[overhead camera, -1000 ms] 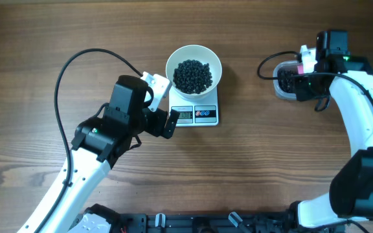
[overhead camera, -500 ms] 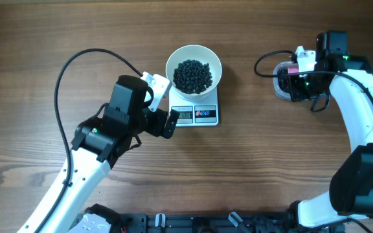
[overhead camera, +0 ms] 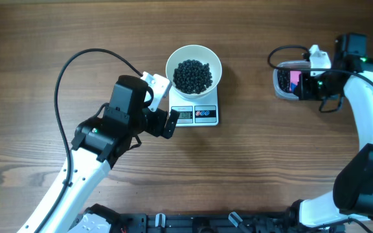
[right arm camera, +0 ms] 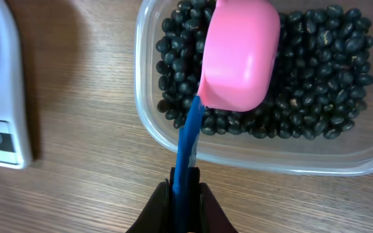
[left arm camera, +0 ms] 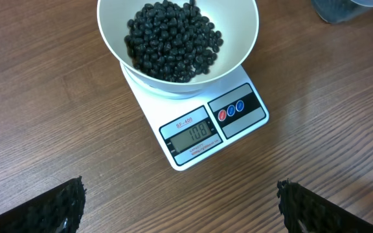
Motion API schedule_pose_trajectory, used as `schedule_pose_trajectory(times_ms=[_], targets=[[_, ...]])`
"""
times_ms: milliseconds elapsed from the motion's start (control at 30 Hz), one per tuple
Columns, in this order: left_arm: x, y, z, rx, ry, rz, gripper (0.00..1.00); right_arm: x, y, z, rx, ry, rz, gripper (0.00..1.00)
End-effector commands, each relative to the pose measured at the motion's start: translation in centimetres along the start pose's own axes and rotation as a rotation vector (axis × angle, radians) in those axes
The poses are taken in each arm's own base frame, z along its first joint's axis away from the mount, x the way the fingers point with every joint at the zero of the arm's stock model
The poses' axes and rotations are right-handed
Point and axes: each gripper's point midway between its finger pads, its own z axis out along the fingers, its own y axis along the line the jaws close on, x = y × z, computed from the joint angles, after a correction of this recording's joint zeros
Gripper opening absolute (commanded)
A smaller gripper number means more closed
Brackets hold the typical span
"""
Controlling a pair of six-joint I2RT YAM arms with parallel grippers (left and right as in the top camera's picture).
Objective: Scoop item into bowl and weigh 150g on scale
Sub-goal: 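Lower the pink cup into the tub beans and scoop with the right gripper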
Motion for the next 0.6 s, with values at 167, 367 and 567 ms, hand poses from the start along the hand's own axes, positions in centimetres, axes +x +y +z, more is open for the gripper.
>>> schedule_pose_trajectory(times_ms=[167, 367, 567], targets=[[-0.7, 0.1, -0.2, -0.003, -0.016, 0.017, 1.0, -0.5, 2.7, -1.8, -0.238, -0.072, 0.014, 0.04], [-0.7, 0.1, -0.2, -0.003, -0.016, 0.017, 1.0, -0.3, 2.1, -2.0, -0.237, -0.072, 0.038, 0.04], [-0.7, 0.1, -0.2, -0.003, -0.016, 0.017, 1.0, -0.1, 1.6, -2.5, -0.268, -0.088, 0.04, 0.04]])
